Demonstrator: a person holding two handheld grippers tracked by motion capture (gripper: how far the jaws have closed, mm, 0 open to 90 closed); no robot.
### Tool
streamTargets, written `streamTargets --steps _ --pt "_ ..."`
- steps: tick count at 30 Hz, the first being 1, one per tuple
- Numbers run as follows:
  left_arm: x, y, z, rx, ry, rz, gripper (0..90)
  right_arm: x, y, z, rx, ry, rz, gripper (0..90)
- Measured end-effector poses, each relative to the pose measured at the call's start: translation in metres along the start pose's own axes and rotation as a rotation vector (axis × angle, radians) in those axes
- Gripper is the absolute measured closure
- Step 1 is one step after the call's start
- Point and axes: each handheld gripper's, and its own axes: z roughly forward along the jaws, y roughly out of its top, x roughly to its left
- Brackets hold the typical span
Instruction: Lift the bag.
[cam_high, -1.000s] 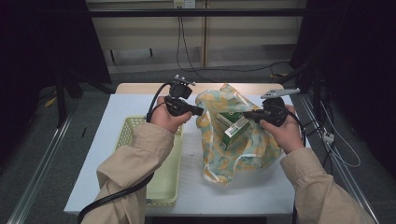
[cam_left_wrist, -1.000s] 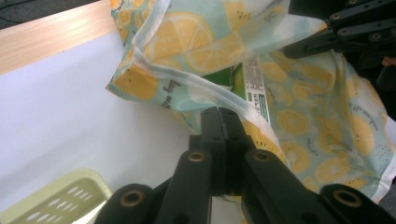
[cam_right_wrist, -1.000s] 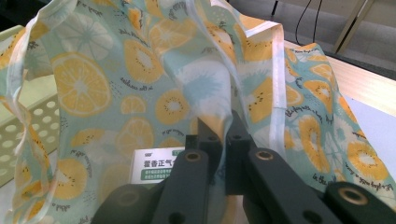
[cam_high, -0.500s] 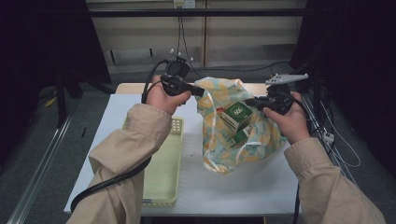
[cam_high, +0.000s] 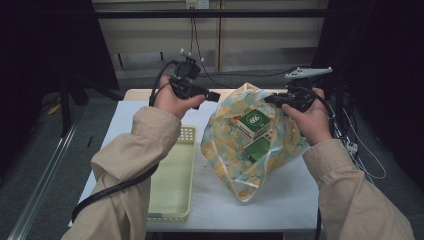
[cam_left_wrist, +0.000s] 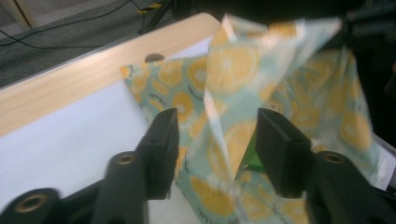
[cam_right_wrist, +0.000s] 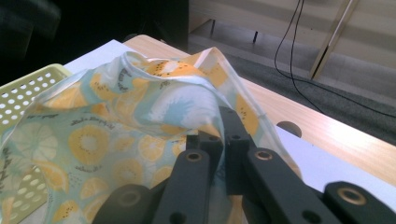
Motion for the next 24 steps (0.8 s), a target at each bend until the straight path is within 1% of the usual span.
streamTargets --steps 2,4,5,6,7,8,9,11,12,13,14,15,17,18,19,20,21,22,23,24 --pt "-0.003 -0.013 0.007 0.004 0.006 -0.007 29.7 -0.003 -0.002 0.002 0.007 -0.012 0.004 89.7" --pt "-0.006 -0.024 0.013 0.022 -0.009 0.013 27.2 -0.005 -0.004 0.004 0.019 -0.017 0.002 89.7" --pt "-0.008 -0.03 0.016 0.028 -0.012 0.006 23.8 -0.005 -0.004 0.006 0.024 -0.023 -0.002 89.7" --pt "-0.009 -0.035 0.019 0.041 -0.005 0.015 19.3 -0.005 -0.005 0.007 0.027 -0.024 -0.002 89.7" --pt "-0.011 -0.041 0.022 0.054 -0.007 0.024 16.7 -0.005 -0.006 0.009 0.027 -0.023 0.0 89.7" --pt "-0.013 -0.047 0.026 0.067 -0.003 0.031 17.6 -0.005 -0.006 0.01 0.025 -0.027 0.003 89.7" --pt "-0.013 -0.054 0.029 0.082 -0.01 0.037 17.6 -0.005 -0.007 0.011 0.027 -0.029 0.001 89.7" --pt "-0.011 -0.068 0.039 0.12 -0.019 0.02 16.8 -0.006 -0.007 0.012 0.025 -0.032 0.006 89.7" --pt "-0.011 -0.075 0.044 0.139 -0.031 0.006 16.8 -0.006 -0.007 0.013 0.023 -0.035 0.009 89.7" --pt "-0.009 -0.081 0.048 0.172 -0.037 0.006 18.7 -0.007 -0.007 0.013 0.02 -0.037 0.008 89.7" --pt "-0.008 -0.086 0.052 0.185 -0.044 -0.008 22.2 -0.007 -0.007 0.013 0.017 -0.036 0.009 89.7" --pt "-0.007 -0.091 0.056 0.195 -0.054 -0.023 27.7 -0.007 -0.007 0.013 0.016 -0.036 0.008 89.7" --pt "-0.006 -0.095 0.059 0.218 -0.069 -0.05 50.3 -0.008 -0.008 0.013 0.016 -0.039 0.012 89.7" --pt "-0.005 -0.094 0.059 0.243 -0.079 -0.027 66.0 -0.009 -0.009 0.013 0.015 -0.039 0.01 89.7" --pt "-0.005 -0.092 0.057 0.248 -0.088 -0.026 82.5 -0.01 -0.009 0.013 0.015 -0.041 0.01 89.8" --pt "-0.005 -0.088 0.054 0.247 -0.089 -0.039 89.7 -0.01 -0.009 0.012 0.016 -0.042 0.015 89.7" --pt "-0.004 -0.083 0.049 0.246 -0.093 -0.038 90.0 -0.011 -0.01 0.011 0.015 -0.04 0.017 89.7" --pt "-0.003 -0.076 0.042 0.23 -0.101 -0.05 90.0 -0.011 -0.009 0.009 0.01 -0.038 0.017 89.8" --pt "-0.002 -0.068 0.035 0.207 -0.115 -0.067 90.0 -0.011 -0.009 0.007 0.002 -0.032 0.021 89.8" --pt "-0.001 -0.059 0.028 0.182 -0.115 -0.074 90.0 -0.011 -0.007 0.005 -0.007 -0.024 0.026 89.8"
